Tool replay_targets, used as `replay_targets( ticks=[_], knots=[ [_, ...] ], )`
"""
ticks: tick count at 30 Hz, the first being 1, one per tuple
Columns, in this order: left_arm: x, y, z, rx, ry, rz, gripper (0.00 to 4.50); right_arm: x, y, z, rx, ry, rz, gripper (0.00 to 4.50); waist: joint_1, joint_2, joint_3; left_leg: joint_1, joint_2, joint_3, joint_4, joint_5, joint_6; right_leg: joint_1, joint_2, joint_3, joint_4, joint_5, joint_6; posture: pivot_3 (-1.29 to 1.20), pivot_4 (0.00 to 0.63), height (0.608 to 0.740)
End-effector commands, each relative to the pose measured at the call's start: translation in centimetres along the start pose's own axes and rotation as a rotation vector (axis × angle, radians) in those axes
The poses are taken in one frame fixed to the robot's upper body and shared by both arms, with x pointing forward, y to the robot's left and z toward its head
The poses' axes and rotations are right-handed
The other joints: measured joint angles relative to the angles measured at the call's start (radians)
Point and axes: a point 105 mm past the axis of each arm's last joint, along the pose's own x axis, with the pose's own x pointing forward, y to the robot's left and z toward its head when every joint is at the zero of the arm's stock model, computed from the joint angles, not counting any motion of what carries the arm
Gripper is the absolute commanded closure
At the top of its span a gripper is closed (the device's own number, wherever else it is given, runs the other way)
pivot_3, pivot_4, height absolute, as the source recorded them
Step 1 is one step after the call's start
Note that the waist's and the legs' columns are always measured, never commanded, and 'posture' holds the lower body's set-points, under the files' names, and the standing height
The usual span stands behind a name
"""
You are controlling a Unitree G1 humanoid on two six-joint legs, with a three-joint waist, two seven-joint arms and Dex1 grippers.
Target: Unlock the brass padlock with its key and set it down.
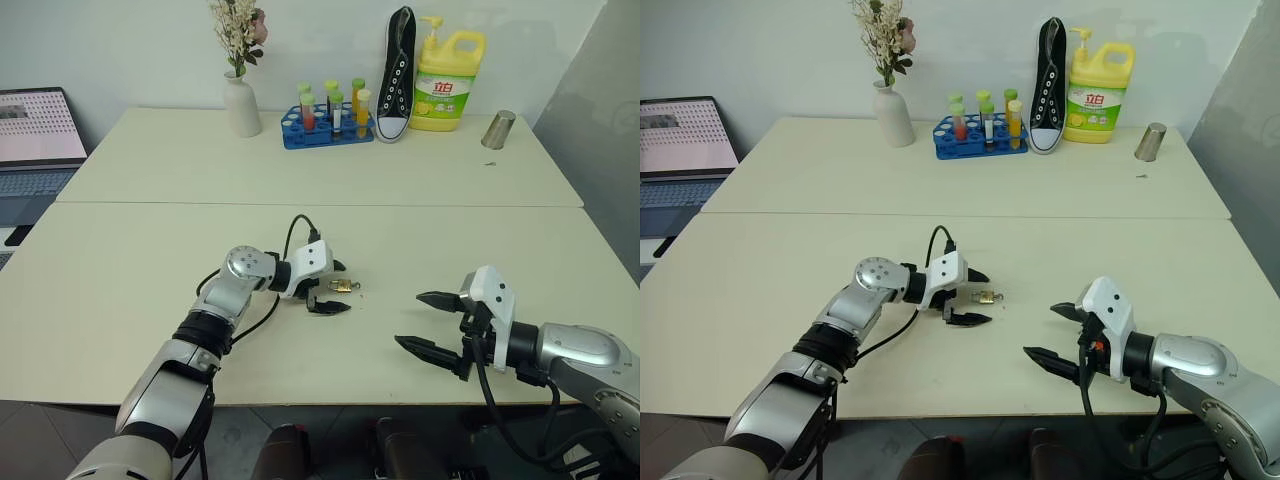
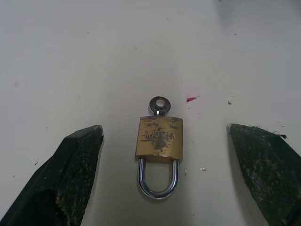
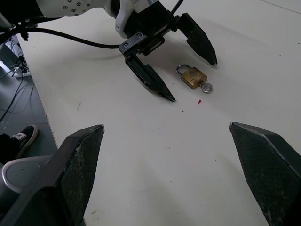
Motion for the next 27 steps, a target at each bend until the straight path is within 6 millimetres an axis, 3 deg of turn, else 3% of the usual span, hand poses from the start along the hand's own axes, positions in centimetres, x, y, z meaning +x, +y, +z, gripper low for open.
replay_targets(
  ticks=[1,4,7,16,22,27],
  knots=[
    [0.3,0.3,0.0,0.003,0.029,-0.004,0.0,-0.6,-0.6,1.1,-0.044,-0.038,-0.043,0.04,0.0,0.0,0.0,0.0,0.0,0.0,0.0,0.0,0.0,0.0,0.0,0.0,0.0,0.0,0.0,0.0,0.15,0.74],
    [0.2,0.3,-0.3,-0.001,0.052,-0.004,0.0,-0.7,-0.6,1.1,-0.045,-0.036,-0.044,0.04,0.0,0.0,0.0,0.0,0.0,0.0,0.0,0.0,0.0,0.0,0.0,0.0,0.0,0.0,0.0,0.0,0.15,0.74],
    [0.1,0.2,-0.9,-0.016,0.088,-0.02,0.59,-0.8,-0.7,1.1,-0.044,-0.039,-0.05,0.0,0.0,0.0,0.0,0.0,0.0,0.0,0.0,0.0,0.0,0.0,0.0,0.0,0.0,0.0,0.0,0.0,0.15,0.74],
    [-0.1,-0.2,-1.3,-0.028,0.118,-0.04,3.53,-1.1,-0.7,1.2,-0.05,-0.054,-0.057,0.0,0.0,0.0,-0.001,0.001,0.0,0.0,0.001,0.0,0.0,0.001,0.0,0.0,0.001,0.0,0.001,0.0,0.15,0.74],
    [-1.0,-0.9,-1.5,0.087,0.119,-0.054,3.53,-1.1,-0.8,1.6,-0.085,-0.069,-0.067,0.0,-0.007,0.0,-0.001,0.001,0.001,0.001,0.001,0.0,0.0,0.001,0.001,0.001,0.001,0.0,0.001,0.0,0.15,0.74],
    [-2.0,-0.7,1.3,0.258,-0.005,0.022,3.53,-1.0,-0.6,2.2,-0.101,-0.108,-0.058,0.0,-0.005,0.0,-0.001,0.001,0.002,-0.001,0.0,0.0,0.0,0.0,0.002,0.001,0.0,0.0,0.0,0.0,0.15,0.74]
  ],
)
